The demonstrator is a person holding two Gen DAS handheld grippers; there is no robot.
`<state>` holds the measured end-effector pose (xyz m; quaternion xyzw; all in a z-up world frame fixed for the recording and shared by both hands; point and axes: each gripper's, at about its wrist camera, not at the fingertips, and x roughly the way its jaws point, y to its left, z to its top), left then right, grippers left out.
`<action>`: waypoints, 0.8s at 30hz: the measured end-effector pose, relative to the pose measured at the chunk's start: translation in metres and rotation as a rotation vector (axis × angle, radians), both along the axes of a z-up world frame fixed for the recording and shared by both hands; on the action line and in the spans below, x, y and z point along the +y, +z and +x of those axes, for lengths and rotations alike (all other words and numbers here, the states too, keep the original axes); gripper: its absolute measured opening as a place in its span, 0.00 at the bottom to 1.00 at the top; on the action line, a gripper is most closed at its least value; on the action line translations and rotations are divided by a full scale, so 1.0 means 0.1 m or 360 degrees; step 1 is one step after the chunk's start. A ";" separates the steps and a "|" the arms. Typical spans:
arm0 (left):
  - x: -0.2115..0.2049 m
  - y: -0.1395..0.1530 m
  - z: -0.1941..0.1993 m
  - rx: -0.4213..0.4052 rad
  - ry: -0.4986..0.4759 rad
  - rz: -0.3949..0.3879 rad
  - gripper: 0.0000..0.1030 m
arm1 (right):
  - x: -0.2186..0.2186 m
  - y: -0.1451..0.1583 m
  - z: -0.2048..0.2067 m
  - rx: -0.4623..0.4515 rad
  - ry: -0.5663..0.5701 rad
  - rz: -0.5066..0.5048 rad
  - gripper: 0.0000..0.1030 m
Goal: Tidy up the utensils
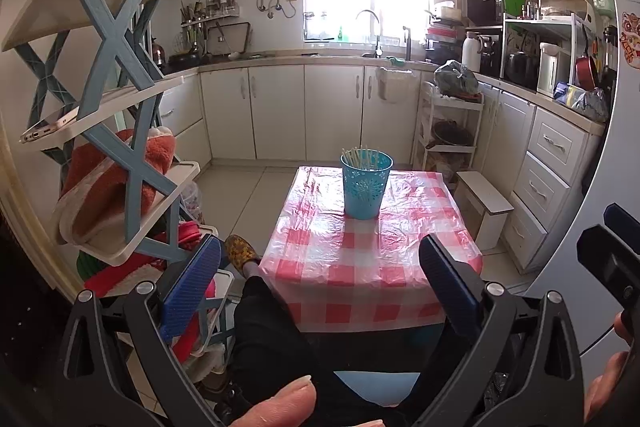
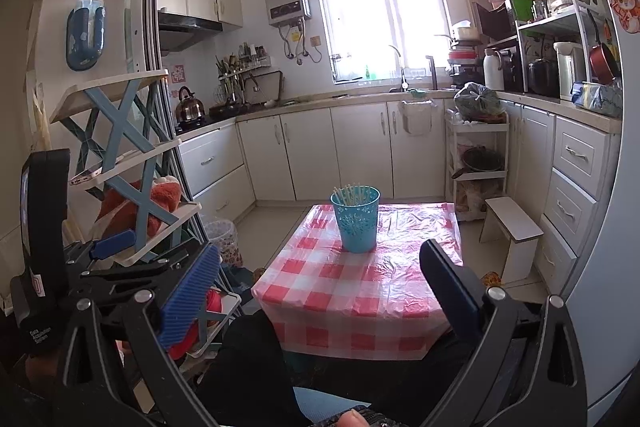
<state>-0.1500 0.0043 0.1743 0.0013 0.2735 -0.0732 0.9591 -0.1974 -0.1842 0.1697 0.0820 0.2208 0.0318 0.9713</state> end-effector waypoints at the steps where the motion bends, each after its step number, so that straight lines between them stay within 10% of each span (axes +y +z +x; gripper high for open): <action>1: 0.00 0.00 -0.01 0.0000 -0.0002 0.0002 0.93 | 0.00 0.00 0.00 -0.0003 -0.0002 -0.0002 0.93; 24: 0.00 0.03 -0.04 -0.0012 -0.0005 -0.0002 0.93 | 0.02 -0.02 -0.02 0.0024 0.0024 -0.0021 0.93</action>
